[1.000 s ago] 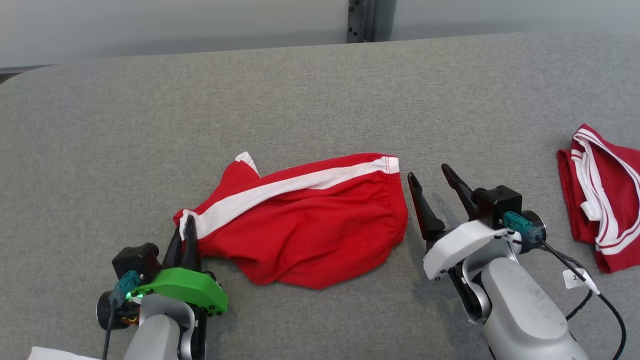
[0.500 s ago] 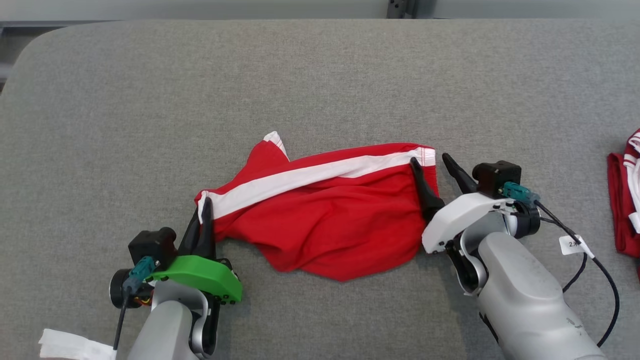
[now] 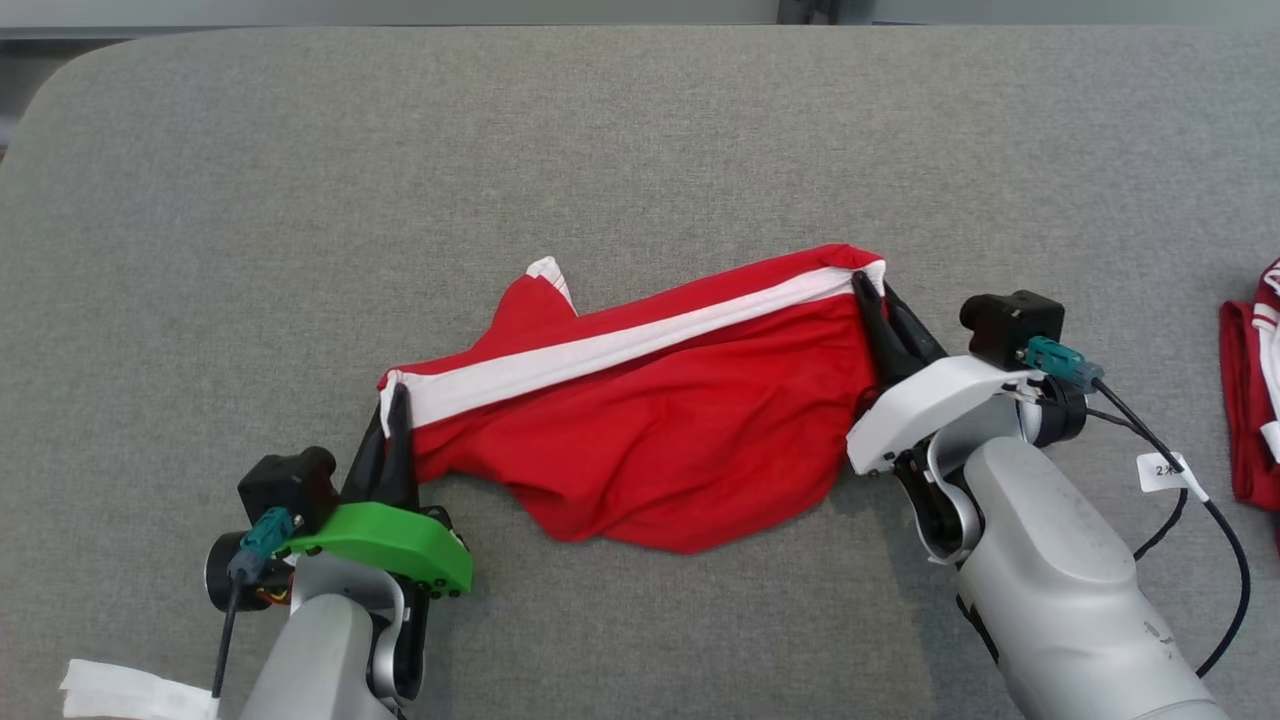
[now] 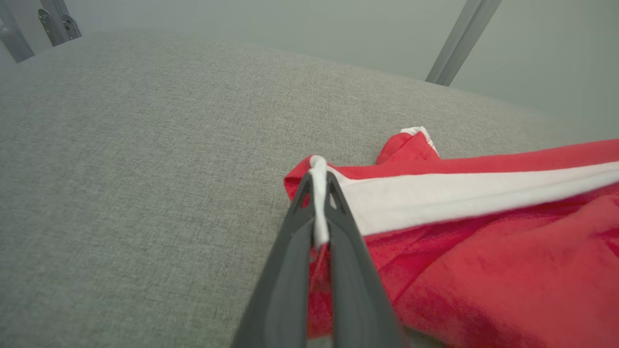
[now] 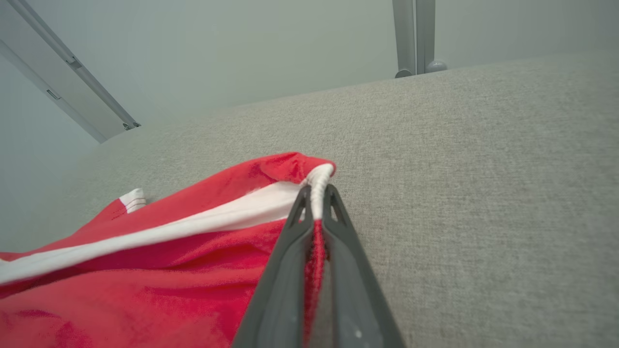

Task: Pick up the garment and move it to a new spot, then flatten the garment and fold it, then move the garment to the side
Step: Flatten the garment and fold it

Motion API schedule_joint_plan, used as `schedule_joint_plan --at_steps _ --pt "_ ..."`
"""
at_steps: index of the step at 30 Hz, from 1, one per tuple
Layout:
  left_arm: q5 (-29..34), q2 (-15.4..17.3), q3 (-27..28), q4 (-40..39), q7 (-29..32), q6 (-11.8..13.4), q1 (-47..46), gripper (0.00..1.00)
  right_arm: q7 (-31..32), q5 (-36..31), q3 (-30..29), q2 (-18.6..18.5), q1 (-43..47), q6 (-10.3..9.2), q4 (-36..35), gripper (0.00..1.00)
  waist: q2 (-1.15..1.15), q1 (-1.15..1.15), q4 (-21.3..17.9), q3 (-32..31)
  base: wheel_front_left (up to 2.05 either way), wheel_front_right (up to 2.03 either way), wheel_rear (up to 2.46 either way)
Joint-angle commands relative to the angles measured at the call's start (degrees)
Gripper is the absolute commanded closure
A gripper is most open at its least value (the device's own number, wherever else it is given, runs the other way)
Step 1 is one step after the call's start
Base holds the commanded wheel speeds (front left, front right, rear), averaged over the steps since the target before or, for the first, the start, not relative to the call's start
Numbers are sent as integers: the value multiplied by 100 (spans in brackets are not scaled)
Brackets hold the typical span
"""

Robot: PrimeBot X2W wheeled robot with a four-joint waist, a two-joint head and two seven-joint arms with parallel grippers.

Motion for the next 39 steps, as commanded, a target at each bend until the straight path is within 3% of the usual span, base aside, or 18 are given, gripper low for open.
schedule_joint_plan --at_steps 1,5,8,16,20,26,33,39 --pt "38 18 74 -57 -15 -29 -67 100 -16 -22 -56 -22 81 -5 -136 100 0 0 -87 -87 0 0 0" --pt "406 128 267 -86 -16 -194 -571 100 -16 -263 -267 -28 -240 -6 -579 100 0 0 -240 -68 0 0 0" --pt "699 397 334 -3 -15 -302 -1364 100 -16 -692 -399 -27 -810 -6 -665 100 0 0 -324 117 0 0 0" --pt "1048 806 687 340 -14 -224 -3907 100 -15 -1708 -932 -258 -2881 -11 -891 100 0 0 -378 575 0 0 0" --pt "1116 802 923 223 -7 -189 -4433 100 -15 -2075 -1071 -255 -3360 -15 -938 100 0 0 -370 618 0 0 0" --pt "1161 571 1095 295 -7 -336 -3647 100 -15 -1925 -1009 -160 -2631 -15 -981 100 0 0 -381 506 0 0 0" --pt "1078 194 1352 432 -8 -449 -1607 100 -16 -1430 -782 -186 -651 -16 -1272 100 0 0 -456 165 0 0 0" --pt "919 89 1579 464 -8 -453 -204 100 -21 -1059 -677 -284 665 -33 -1382 100 0 0 -483 -308 0 0 0"
